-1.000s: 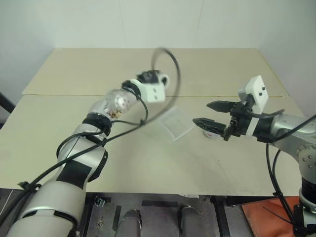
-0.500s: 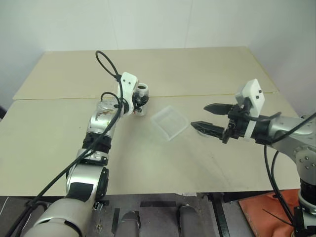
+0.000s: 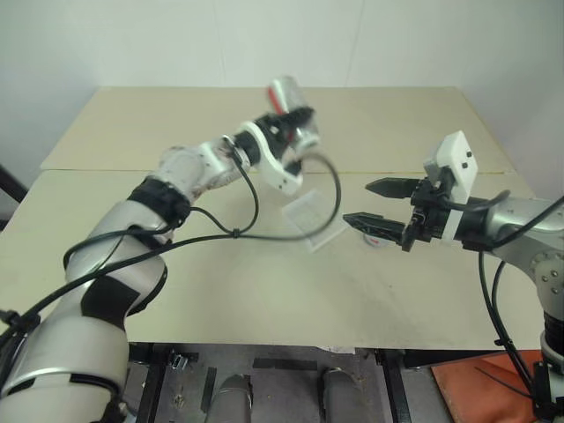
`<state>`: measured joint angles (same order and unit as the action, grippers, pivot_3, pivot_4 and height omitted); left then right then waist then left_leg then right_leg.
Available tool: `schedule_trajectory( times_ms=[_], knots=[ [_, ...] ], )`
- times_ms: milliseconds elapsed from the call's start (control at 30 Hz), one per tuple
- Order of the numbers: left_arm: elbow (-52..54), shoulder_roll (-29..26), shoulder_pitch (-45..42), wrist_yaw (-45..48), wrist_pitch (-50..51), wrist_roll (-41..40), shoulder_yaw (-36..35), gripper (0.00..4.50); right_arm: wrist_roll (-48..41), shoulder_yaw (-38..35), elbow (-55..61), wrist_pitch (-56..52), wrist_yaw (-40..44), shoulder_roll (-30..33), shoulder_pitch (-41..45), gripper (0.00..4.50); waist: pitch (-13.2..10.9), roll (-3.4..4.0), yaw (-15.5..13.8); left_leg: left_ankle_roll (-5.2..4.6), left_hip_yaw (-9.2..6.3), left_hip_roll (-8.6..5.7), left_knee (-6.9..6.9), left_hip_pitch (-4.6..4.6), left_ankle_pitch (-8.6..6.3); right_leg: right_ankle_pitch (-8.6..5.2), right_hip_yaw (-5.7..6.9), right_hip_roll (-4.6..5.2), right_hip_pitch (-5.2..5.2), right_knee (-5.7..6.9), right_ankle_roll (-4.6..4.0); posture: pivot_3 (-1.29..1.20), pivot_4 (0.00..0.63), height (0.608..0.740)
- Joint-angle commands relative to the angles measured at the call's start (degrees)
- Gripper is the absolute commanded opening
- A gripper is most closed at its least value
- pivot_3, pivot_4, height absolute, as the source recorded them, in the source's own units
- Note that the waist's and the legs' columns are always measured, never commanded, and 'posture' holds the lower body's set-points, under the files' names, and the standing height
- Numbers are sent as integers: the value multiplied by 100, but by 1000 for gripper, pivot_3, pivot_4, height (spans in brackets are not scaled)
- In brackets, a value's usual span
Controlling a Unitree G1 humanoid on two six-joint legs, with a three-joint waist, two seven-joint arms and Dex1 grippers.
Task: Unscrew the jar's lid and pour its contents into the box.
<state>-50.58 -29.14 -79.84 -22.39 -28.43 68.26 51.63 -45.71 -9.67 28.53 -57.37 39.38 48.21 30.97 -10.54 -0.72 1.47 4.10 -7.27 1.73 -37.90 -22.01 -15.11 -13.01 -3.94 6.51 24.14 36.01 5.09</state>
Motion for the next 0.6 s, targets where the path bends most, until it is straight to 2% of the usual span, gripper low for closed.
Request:
schedule_trajectory(
  times_ms=[33,300,467,600],
  knots=[
    [-222,142,-198,-887,-143,858,638,1952,15,-77,93,141,-61,2,127,4460,0,0,-14,1,2,0,0,-4,0,0,0,1,5,1,0,0,150,740],
    [-607,663,-180,-936,286,1128,797,1952,-266,-424,394,42,-330,-35,-52,4460,0,0,-43,2,3,1,0,-9,1,0,-1,1,15,6,0,0,150,740],
    [-485,649,-146,-994,115,1127,790,1952,-434,-531,502,16,-484,-42,-140,4460,-1,-1,-46,2,4,1,0,-9,1,0,0,1,15,6,0,0,150,740],
    [-514,603,-82,-751,-14,772,499,1952,-479,-530,532,26,-553,-34,-222,4460,-1,-1,-46,2,4,0,0,-9,1,0,-1,1,14,6,0,0,150,740]
  ],
)
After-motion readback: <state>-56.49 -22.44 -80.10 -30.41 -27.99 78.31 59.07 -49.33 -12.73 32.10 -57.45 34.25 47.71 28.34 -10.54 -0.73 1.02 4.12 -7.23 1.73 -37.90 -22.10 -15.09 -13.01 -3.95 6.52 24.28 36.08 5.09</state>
